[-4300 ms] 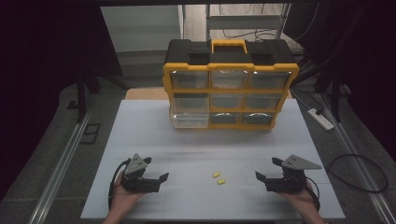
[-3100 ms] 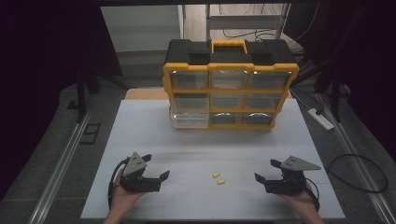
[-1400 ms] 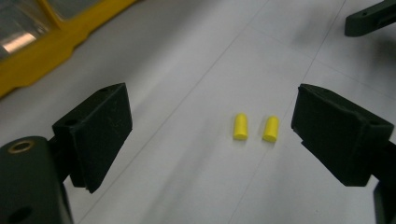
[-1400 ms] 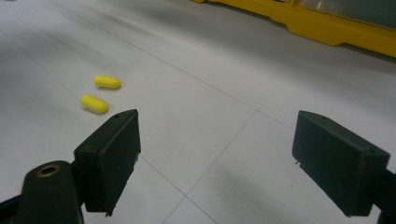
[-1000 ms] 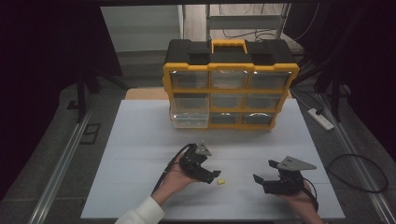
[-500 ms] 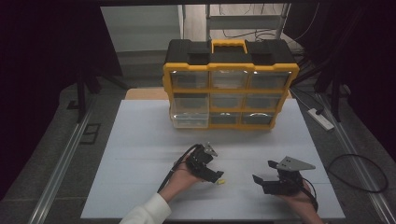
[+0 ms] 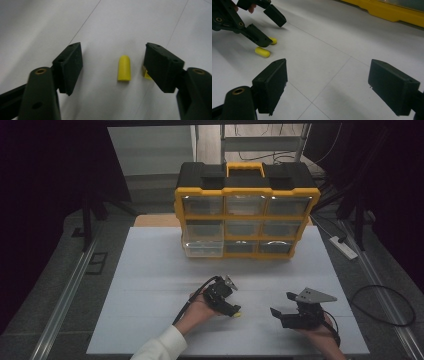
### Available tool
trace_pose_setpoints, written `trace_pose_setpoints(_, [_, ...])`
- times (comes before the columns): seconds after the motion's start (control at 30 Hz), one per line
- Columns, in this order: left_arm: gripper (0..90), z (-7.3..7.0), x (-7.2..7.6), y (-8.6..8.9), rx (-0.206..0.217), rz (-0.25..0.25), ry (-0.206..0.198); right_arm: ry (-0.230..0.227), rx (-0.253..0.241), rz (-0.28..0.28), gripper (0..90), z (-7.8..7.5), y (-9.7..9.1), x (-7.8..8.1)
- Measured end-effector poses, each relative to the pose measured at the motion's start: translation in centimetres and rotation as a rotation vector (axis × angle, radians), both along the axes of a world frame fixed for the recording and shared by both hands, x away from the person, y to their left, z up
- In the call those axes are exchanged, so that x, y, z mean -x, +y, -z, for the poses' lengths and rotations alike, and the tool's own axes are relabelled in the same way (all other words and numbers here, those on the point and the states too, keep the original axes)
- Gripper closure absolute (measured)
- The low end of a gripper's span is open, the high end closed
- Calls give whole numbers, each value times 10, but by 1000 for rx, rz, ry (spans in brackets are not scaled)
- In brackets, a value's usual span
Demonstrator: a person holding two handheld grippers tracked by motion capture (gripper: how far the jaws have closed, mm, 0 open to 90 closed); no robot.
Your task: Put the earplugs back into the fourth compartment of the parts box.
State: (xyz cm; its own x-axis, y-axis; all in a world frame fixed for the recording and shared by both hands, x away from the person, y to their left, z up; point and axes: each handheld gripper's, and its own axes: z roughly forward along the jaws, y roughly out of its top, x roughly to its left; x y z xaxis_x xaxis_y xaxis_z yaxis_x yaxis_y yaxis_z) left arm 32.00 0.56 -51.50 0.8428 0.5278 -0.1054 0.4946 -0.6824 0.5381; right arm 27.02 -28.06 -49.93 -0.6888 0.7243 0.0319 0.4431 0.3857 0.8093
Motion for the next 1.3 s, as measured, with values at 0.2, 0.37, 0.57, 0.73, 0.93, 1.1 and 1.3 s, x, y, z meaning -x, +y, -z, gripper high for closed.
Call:
trace_pose_setpoints(0.2, [430,1,1,0,-12,30,13,2,6,2,167,0,0,0])
trace_pose_setpoints(0.37, [595,1,1,2,-4,45,18,5,-9,0,166,0,0,0])
trace_pose_setpoints(0.57, [786,1,3,2,5,74,34,3,-5,-2,166,0,0,0])
trace_pose_setpoints(0.73, [794,0,5,4,10,69,10,2,-4,-1,166,0,-1,0])
trace_pose_setpoints(0.93, [793,-10,8,14,62,42,-43,1,-2,-3,166,0,0,0])
trace_pose_setpoints(1.1, [793,-22,10,26,145,8,-86,0,1,0,166,0,0,0])
trace_pose_setpoints(1.3, [793,-37,13,44,239,-47,-139,0,3,0,166,1,0,0])
